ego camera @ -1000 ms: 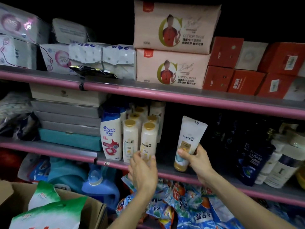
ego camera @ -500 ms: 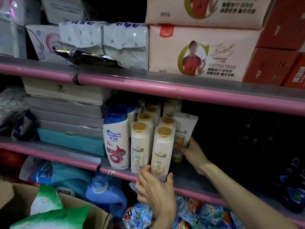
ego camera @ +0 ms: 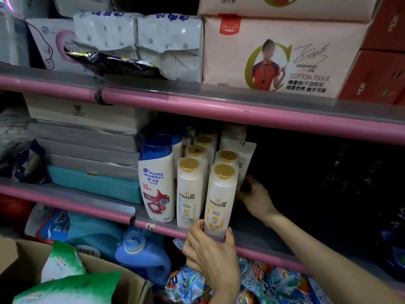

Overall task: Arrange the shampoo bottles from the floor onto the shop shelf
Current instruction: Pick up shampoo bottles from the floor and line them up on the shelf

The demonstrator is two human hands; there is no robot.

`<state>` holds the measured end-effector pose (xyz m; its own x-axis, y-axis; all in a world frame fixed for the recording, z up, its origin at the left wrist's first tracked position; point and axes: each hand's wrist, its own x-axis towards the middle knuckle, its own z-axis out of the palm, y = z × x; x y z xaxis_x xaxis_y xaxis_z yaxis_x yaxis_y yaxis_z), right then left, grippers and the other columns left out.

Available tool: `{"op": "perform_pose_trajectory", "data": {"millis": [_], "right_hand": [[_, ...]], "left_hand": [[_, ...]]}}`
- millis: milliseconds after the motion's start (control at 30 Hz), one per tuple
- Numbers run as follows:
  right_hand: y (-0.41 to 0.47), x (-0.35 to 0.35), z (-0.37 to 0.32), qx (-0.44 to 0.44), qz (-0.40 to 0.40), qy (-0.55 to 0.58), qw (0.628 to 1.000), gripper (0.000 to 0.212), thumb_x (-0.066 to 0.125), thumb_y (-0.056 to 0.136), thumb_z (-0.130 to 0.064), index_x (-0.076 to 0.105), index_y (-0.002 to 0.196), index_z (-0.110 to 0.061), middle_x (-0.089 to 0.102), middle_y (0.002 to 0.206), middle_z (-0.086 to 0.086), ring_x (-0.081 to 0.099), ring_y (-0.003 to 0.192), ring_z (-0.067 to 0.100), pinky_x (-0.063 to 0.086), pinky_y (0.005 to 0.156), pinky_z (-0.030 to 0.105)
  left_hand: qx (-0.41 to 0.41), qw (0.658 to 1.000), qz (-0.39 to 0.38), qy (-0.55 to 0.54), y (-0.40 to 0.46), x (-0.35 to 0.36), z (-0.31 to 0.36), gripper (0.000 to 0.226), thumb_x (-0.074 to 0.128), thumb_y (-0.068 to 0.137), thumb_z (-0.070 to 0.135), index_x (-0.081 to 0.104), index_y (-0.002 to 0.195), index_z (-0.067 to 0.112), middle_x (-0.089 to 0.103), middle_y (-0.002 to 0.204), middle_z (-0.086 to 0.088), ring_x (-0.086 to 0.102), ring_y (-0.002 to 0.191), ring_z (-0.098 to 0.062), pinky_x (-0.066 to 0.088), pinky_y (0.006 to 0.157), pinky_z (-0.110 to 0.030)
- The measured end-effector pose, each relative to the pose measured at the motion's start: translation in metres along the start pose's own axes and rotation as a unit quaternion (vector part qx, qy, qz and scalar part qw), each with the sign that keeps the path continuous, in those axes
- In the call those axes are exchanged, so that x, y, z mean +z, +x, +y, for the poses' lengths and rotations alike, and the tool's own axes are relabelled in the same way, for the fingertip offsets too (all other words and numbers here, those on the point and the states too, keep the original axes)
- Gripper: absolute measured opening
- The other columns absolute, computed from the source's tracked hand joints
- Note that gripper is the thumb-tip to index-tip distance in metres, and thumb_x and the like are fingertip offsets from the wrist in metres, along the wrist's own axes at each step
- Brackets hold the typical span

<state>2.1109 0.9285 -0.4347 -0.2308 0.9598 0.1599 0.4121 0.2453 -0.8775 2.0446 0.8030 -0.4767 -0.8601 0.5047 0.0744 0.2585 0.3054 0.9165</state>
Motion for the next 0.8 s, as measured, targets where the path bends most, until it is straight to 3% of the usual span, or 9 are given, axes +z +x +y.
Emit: {"op": "perform_pose_trajectory", "data": {"millis": [133,367,600,800], "right_hand": [[0.006,0.003,-0.001,-0.004,0.007,-0.033,0.999,0.036,0.067,0.087,-0.015,0.055,0.12,-0.017,0.062,0.115,-0.003,0.055,0.104,0.009,0.044,0.086,0.023],[0.006,0.006,-0.001,-0.019,0.012,-0.049,0.999,0.036,0.066,0.088,-0.013,0.055,0.122,-0.015,0.063,0.122,0.004,0.057,0.114,0.019,0.046,0.094,0.03],[0.005,0.007,0.001,-0.02,0.013,-0.039,0.999,0.038,0.066,0.087,-0.013,0.055,0.123,-0.017,0.061,0.116,-0.004,0.054,0.105,0.007,0.043,0.087,0.023],[0.005,0.011,0.002,-0.025,0.009,-0.034,0.999,0.036,0.065,0.088,-0.01,0.056,0.122,-0.018,0.059,0.107,-0.009,0.056,0.1,0.007,0.044,0.082,0.019]], "left_hand": [[0.003,1.0,0.002,0.0,0.0,0.001,-0.001,0.061,0.086,0.059,0.027,0.051,0.109,0.018,0.054,0.114,-0.003,0.036,0.113,-0.029,0.031,0.093,-0.05],[0.003,1.0,-0.002,-0.002,-0.001,0.0,-0.003,0.059,0.084,0.062,0.028,0.049,0.11,0.019,0.052,0.115,-0.002,0.034,0.115,-0.027,0.029,0.095,-0.049],[0.009,1.0,-0.001,-0.002,-0.002,0.0,-0.003,0.058,0.083,0.063,0.03,0.049,0.11,0.02,0.052,0.116,0.0,0.033,0.115,-0.025,0.03,0.094,-0.047],[0.009,1.0,-0.002,-0.004,-0.002,-0.001,-0.003,0.058,0.082,0.064,0.029,0.049,0.11,0.02,0.051,0.116,-0.001,0.033,0.116,-0.025,0.029,0.094,-0.046]]}}
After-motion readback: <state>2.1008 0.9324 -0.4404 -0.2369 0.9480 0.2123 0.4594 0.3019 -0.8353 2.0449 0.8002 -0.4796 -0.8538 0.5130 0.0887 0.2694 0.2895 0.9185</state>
